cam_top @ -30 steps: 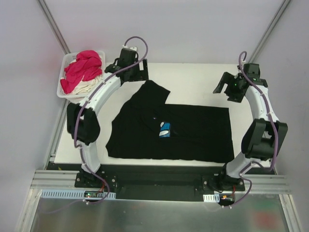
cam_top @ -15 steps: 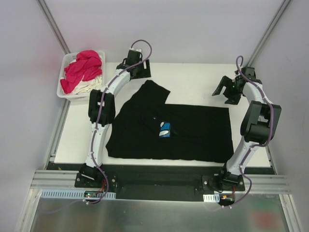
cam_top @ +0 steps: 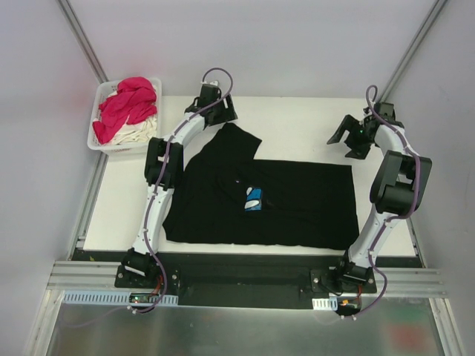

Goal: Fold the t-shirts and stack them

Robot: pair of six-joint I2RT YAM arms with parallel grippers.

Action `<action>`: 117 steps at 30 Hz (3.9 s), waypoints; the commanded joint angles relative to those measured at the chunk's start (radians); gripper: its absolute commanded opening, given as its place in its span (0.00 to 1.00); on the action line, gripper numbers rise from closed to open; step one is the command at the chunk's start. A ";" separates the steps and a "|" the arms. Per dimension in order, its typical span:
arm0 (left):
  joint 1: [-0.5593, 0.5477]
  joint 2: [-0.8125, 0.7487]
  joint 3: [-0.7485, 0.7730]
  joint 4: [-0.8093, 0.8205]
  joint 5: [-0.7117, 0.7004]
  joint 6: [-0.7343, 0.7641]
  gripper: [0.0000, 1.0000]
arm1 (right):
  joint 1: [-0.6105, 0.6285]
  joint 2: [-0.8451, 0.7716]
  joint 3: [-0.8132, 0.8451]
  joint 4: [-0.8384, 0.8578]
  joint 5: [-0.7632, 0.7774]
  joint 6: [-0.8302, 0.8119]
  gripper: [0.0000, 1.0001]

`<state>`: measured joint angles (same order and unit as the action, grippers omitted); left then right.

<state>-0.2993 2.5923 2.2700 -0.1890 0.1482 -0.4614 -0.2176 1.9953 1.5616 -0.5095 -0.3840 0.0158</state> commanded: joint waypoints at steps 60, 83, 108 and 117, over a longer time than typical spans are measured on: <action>0.006 -0.195 -0.144 0.151 -0.016 0.040 0.00 | -0.083 0.131 0.196 -0.225 0.189 -0.049 0.96; 0.006 -0.190 -0.141 0.161 0.007 0.038 0.00 | -0.028 0.183 0.173 -0.242 0.232 -0.093 0.52; 0.008 -0.210 -0.135 0.166 0.039 0.053 0.00 | -0.026 0.172 0.170 -0.277 0.327 -0.093 0.01; 0.015 -0.296 -0.164 0.171 0.111 0.118 0.00 | -0.028 0.097 0.146 -0.248 0.303 -0.119 0.01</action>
<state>-0.2989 2.4390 2.1136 -0.0647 0.2092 -0.3988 -0.2424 2.1841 1.7218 -0.7498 -0.0776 -0.0795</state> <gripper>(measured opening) 0.006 0.016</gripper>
